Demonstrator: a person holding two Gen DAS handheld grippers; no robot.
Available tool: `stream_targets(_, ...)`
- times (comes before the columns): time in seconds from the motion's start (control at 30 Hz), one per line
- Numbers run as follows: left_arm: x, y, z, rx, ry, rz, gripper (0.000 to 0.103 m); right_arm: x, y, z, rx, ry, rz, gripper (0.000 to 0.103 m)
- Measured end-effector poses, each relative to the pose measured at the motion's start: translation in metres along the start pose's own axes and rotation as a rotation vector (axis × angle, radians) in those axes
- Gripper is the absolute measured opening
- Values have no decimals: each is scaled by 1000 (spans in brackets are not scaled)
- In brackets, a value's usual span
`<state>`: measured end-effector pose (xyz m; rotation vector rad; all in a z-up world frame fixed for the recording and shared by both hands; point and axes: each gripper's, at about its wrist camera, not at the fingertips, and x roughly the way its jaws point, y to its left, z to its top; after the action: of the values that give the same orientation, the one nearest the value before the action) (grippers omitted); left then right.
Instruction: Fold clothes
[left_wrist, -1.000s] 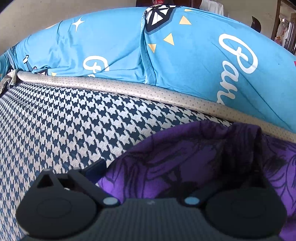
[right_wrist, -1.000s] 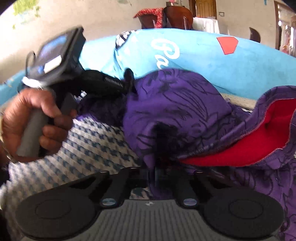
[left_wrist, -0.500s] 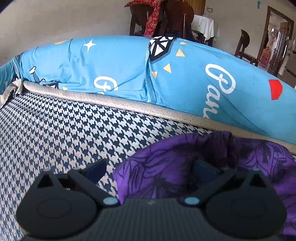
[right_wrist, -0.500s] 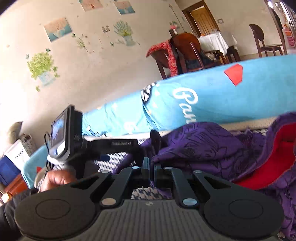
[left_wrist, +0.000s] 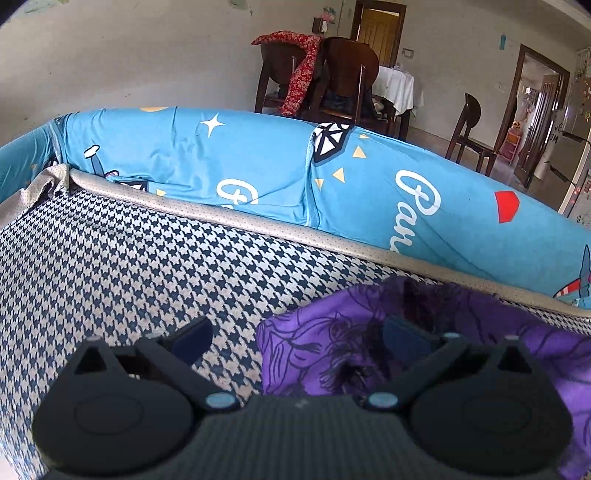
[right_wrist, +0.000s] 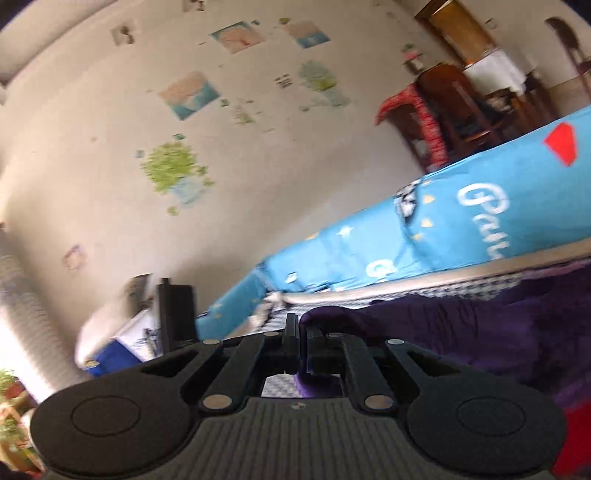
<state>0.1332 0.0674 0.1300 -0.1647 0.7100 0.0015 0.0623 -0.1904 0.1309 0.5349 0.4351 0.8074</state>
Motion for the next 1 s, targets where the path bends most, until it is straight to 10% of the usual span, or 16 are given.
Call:
stream_targets(0.33, 3, 25, -15, -105, 83, -28, 103, 32, -26, -15, -58, 118, -475, 25)
stream_targets(0.53, 5, 11, -20, -49, 96, -28, 103, 24, -41, -15, -17, 135, -610, 31)
stream_targets(1.0, 26, -27, -46, 110, 174, -49, 103, -30, 3, -28, -29, -1, -629, 48)
